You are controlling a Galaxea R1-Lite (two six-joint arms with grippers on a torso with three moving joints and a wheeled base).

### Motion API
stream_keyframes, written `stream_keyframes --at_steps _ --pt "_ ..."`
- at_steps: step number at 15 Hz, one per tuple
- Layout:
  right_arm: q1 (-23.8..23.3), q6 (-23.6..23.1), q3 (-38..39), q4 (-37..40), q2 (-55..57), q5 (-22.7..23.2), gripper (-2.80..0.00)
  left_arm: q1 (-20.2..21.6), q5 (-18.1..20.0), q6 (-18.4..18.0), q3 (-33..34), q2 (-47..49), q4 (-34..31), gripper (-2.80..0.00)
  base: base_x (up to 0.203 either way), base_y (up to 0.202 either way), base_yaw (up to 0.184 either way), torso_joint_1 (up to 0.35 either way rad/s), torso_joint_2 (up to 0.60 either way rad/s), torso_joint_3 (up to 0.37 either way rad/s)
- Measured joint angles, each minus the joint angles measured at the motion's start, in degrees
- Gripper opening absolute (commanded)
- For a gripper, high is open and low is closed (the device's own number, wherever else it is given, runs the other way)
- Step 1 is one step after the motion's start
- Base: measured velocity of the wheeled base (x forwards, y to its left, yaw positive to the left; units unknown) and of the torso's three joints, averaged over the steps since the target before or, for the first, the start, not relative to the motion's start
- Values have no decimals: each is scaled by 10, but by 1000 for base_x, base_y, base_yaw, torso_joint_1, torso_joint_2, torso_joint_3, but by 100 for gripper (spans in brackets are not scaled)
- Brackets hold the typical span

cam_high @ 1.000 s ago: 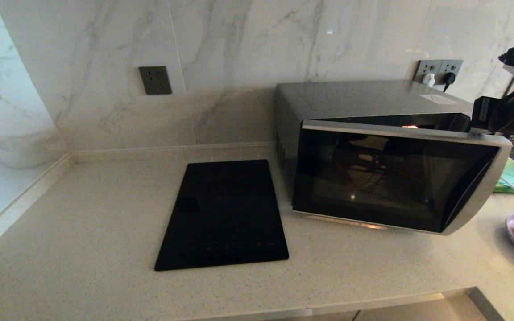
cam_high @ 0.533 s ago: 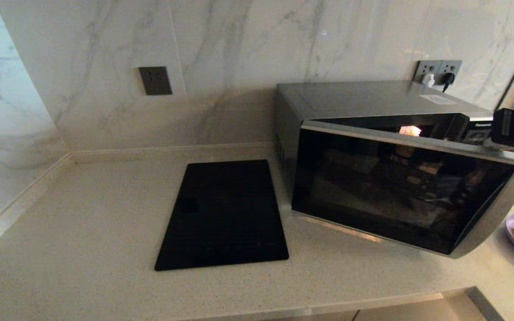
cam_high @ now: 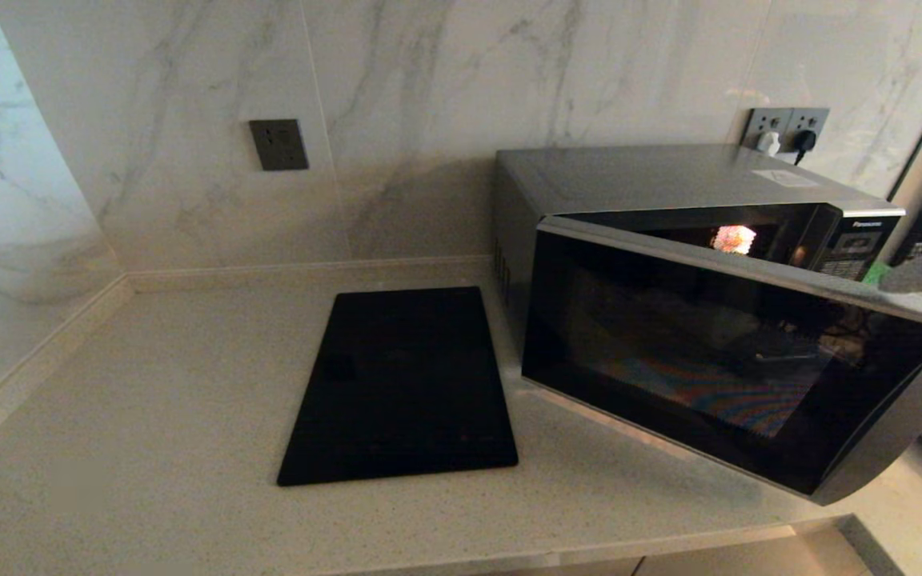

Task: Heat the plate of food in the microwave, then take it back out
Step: Open the microwave oven

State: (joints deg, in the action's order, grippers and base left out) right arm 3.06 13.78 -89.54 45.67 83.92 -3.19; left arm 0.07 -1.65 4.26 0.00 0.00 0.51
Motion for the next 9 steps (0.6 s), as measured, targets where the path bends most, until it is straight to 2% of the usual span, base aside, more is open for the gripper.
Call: stream_keyframes --at_steps 6,8,9 --pt "96 6 26 89 -79 1 -280 0 0 0 0 0 0 -280 0 0 0 0 0 0" --pt "112 4 12 79 -96 -7 -280 0 0 0 0 0 0 -280 0 0 0 0 0 0" --pt "114 4 8 65 -98 -25 -280 0 0 0 0 0 0 -280 0 0 0 0 0 0"
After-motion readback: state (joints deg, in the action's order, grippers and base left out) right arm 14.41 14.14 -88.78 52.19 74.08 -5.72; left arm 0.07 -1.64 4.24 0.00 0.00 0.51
